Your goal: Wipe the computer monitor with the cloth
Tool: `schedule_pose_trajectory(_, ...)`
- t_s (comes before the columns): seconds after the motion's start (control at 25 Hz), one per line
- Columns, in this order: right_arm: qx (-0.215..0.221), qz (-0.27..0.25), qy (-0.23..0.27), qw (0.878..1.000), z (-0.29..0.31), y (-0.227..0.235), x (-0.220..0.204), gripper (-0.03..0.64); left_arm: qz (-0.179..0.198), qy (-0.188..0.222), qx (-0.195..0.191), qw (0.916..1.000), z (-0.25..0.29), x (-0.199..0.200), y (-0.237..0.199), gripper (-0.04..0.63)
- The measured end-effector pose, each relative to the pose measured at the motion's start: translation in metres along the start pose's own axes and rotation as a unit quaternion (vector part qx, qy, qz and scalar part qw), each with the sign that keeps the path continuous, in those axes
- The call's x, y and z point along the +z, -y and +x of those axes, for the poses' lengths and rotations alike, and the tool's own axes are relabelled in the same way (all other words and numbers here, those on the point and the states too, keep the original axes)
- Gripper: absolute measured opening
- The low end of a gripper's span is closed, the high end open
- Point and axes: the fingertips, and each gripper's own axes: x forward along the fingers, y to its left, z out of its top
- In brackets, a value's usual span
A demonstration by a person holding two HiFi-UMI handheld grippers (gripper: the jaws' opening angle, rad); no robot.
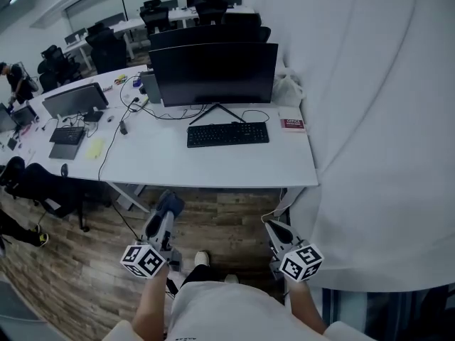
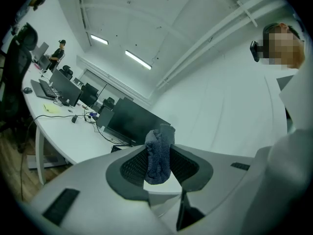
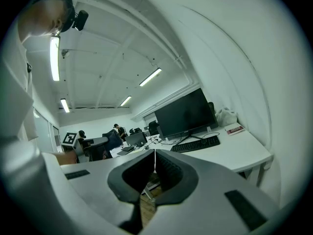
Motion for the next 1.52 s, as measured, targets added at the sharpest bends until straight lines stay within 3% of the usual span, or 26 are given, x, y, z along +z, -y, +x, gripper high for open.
schedule_pose_trajectory(0.36, -0.004, -0.013, 0.013, 1.0, 0.01, 0.01, 0.012, 0.02, -0.005, 0.008, -0.027, 0.9996, 0.033, 0.007, 0.011, 0.133)
schedule_pose_trajectory(0.68, -0.017, -0.015, 0.012, 1.0, 0.04, 0.029, 0.017, 0.02, -0.003, 0.001, -0.038, 0.9993, 0.076, 0.008, -0.01, 0.132)
schedule_pose_trajectory(1.04, -0.03, -0.025, -0.007, 0.999, 0.123, 0.053, 0.033, 0.02, 0.012, -0.037, -0.051, 0.998, 0.159, 0.021, -0.068, 0.133)
schedule_pose_trajectory(1.52, -0.028, -0.049, -0.007, 0.998, 0.287, 0.068, 0.088, 0.02, -0.024, -0.033, -0.037, 0.9985, 0.281, 0.08, -0.185, 0.133)
